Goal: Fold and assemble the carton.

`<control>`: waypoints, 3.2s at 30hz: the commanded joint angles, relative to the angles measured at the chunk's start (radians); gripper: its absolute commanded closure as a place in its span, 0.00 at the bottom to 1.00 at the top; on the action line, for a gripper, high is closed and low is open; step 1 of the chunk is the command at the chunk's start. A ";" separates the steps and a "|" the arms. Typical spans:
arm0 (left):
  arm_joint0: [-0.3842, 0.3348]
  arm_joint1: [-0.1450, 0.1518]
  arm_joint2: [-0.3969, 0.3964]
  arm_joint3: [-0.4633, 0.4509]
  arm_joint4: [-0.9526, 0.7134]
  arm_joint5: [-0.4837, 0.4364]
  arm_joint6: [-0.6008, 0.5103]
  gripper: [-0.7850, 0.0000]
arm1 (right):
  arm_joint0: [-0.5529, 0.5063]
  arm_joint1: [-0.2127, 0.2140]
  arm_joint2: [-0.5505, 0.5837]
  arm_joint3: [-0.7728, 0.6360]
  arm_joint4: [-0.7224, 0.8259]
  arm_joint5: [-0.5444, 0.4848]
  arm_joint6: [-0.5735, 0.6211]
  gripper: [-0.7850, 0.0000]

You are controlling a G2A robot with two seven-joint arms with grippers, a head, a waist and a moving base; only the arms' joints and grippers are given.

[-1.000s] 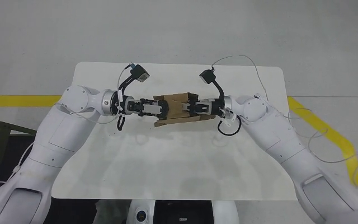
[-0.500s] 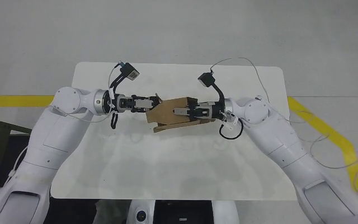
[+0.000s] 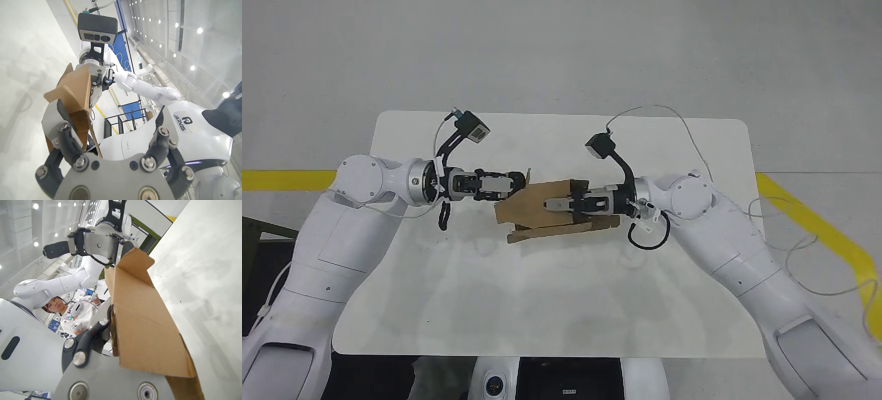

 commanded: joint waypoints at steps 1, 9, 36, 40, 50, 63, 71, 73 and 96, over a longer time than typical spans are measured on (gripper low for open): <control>0.001 -0.001 -0.003 -0.001 0.003 0.002 -0.002 0.00 | -0.004 -0.001 0.010 0.005 -0.012 -0.008 -0.021 1.00; 0.013 -0.006 0.005 -0.021 0.015 0.015 -0.014 0.00 | -0.028 0.003 0.059 -0.009 -0.075 -0.025 -0.106 1.00; 0.013 -0.023 0.009 -0.010 0.020 0.044 -0.063 0.00 | -0.050 -0.023 0.101 -0.012 -0.192 -0.059 -0.251 1.00; 0.016 -0.023 0.005 -0.009 0.023 0.047 -0.068 0.00 | -0.056 -0.020 0.121 -0.011 -0.214 -0.063 -0.268 1.00; 0.039 -0.030 0.019 -0.048 0.012 0.062 -0.091 0.00 | -0.075 -0.020 0.149 -0.038 -0.250 -0.060 -0.290 1.00; 0.019 -0.038 0.018 -0.004 0.026 0.051 -0.100 0.00 | -0.065 -0.042 0.111 -0.037 -0.197 -0.067 -0.229 1.00; 0.018 -0.040 0.006 -0.003 0.025 0.049 -0.103 0.00 | -0.049 -0.056 0.100 0.011 -0.151 -0.088 -0.196 1.00; 0.019 -0.040 0.002 -0.002 0.025 0.050 -0.106 0.00 | -0.048 -0.055 0.110 0.024 -0.153 -0.094 -0.197 1.00; 0.031 -0.008 -0.112 0.057 0.213 0.015 -0.064 0.00 | -0.171 -0.001 0.259 -0.076 -0.022 -0.041 -0.038 1.00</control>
